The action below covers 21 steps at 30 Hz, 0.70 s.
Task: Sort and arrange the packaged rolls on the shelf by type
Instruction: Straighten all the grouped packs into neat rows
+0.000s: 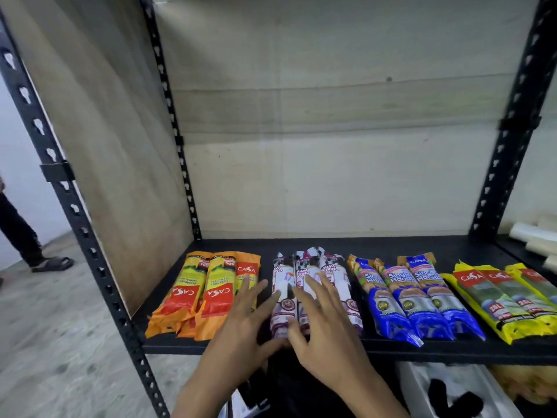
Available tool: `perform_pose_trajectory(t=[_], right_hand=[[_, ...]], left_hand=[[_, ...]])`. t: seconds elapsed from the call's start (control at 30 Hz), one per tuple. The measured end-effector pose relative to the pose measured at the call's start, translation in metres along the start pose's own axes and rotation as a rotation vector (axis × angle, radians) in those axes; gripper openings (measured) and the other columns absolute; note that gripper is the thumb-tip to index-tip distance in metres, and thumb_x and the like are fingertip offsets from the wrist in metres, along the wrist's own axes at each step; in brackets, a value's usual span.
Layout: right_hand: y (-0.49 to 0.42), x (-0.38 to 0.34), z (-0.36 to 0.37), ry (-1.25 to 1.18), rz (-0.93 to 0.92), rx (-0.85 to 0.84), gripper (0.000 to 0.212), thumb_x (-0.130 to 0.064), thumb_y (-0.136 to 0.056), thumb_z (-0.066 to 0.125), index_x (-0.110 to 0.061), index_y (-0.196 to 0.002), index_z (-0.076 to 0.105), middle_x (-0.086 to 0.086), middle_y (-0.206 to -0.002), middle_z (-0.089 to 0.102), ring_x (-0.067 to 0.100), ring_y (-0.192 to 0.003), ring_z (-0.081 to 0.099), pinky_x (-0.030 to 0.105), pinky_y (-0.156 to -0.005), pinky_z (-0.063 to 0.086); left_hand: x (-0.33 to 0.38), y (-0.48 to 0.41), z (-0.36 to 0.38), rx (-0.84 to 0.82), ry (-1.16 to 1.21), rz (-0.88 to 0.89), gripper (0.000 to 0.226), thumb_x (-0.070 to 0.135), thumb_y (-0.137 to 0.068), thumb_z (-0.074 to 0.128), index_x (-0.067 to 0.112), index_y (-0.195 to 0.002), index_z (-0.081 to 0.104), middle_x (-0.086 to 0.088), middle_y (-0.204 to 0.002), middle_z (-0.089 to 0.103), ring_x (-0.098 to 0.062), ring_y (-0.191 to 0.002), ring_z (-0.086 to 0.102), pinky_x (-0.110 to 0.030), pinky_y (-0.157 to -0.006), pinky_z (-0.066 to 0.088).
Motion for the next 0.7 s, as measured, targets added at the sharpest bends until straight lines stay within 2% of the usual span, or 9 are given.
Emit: perform_pose_trajectory(t=[0.1,0.2,0.27,0.33,0.4,0.43,0.5,0.57,0.7], right_hand=[[-0.009,-0.017,0.011,-0.041,-0.04,-0.073,0.058,-0.046,-0.095,0.042,-0.029,-0.149,0.035,-0.008,-0.16,0.024,0.01,-0.152,0.007,0.035,-0.118,0.031],[-0.019,-0.037,0.019,-0.115,-0.09,-0.128,0.058,-0.05,-0.097,0.042,-0.032,-0.15,0.031,-0.012,-0.153,0.027,0.008,-0.144,0.027,0.029,-0.106,0.042],[-0.028,-0.052,0.025,-0.168,-0.101,-0.176,0.059,-0.054,-0.097,0.042,-0.037,-0.151,0.027,-0.014,-0.15,0.029,0.007,-0.138,0.034,0.03,-0.102,0.045],[-0.039,-0.065,0.034,-0.209,-0.097,-0.215,0.062,-0.059,-0.095,0.041,-0.042,-0.151,0.022,-0.013,-0.151,0.03,0.009,-0.138,0.036,0.035,-0.103,0.046],[-0.05,-0.078,0.044,-0.244,-0.066,-0.247,0.065,-0.066,-0.093,0.041,-0.046,-0.151,0.018,-0.009,-0.153,0.031,0.014,-0.139,0.035,0.041,-0.103,0.047],[-0.055,-0.083,0.048,-0.252,-0.042,-0.266,0.067,-0.068,-0.091,0.042,-0.048,-0.151,0.016,-0.008,-0.154,0.032,0.016,-0.141,0.034,0.044,-0.104,0.046],[-0.065,-0.092,0.055,-0.239,0.001,-0.315,0.07,-0.069,-0.09,0.044,-0.049,-0.151,0.016,-0.003,-0.156,0.032,0.021,-0.143,0.031,0.047,-0.106,0.043],[-0.073,-0.097,0.057,-0.259,0.045,-0.363,0.072,-0.067,-0.089,0.049,-0.045,-0.153,0.022,-0.001,-0.155,0.035,0.023,-0.143,0.031,0.046,-0.109,0.041],[-0.082,-0.101,0.063,-0.272,0.091,-0.425,0.074,-0.062,-0.085,0.062,-0.035,-0.15,0.038,0.003,-0.151,0.041,0.023,-0.138,0.038,0.041,-0.109,0.041]], left_hand=[[-0.02,0.01,-0.028,0.05,-0.072,-0.051,0.083,0.077,-0.076,0.046,0.036,-0.148,0.042,0.009,-0.159,0.026,-0.012,-0.153,-0.005,-0.036,-0.116,0.015],[-0.044,0.021,-0.053,0.087,-0.114,-0.14,0.076,0.079,-0.081,0.042,0.037,-0.144,0.047,0.005,-0.155,0.037,-0.02,-0.153,0.008,-0.046,-0.118,0.018],[-0.064,0.027,-0.066,0.104,-0.142,-0.249,0.072,0.078,-0.084,0.038,0.038,-0.143,0.049,0.003,-0.153,0.038,-0.026,-0.152,0.014,-0.052,-0.12,0.018],[-0.084,0.031,-0.073,0.089,-0.123,-0.398,0.074,0.081,-0.085,0.03,0.038,-0.143,0.047,-0.001,-0.154,0.034,-0.033,-0.148,0.024,-0.055,-0.117,0.029],[-0.098,0.033,-0.076,0.053,-0.029,-0.55,0.077,0.081,-0.084,0.028,0.041,-0.149,0.035,-0.004,-0.157,0.023,-0.034,-0.142,0.034,-0.052,-0.107,0.044],[-0.101,0.033,-0.075,0.021,0.019,-0.599,0.078,0.079,-0.082,0.031,0.044,-0.151,0.025,-0.006,-0.159,0.016,-0.034,-0.141,0.035,-0.049,-0.104,0.047],[-0.101,0.031,-0.072,-0.063,0.051,-0.638,0.073,0.07,-0.087,0.038,0.046,-0.153,0.017,-0.01,-0.162,0.01,-0.034,-0.144,0.031,-0.046,-0.108,0.045],[-0.103,0.03,-0.072,-0.14,0.034,-0.647,0.067,0.063,-0.093,0.041,0.045,-0.154,0.017,-0.01,-0.164,0.013,-0.032,-0.147,0.027,-0.042,-0.113,0.039],[-0.111,0.028,-0.076,-0.19,0.018,-0.632,0.064,0.056,-0.097,0.045,0.039,-0.155,0.024,-0.001,-0.16,0.028,-0.023,-0.137,0.041,-0.033,-0.106,0.043]])
Point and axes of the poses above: each hand's wrist, its own y-axis away from the middle knuckle, its own z-axis out of the palm, x = y × z, the point moved 3 cm from there along -y, towards the middle knuckle
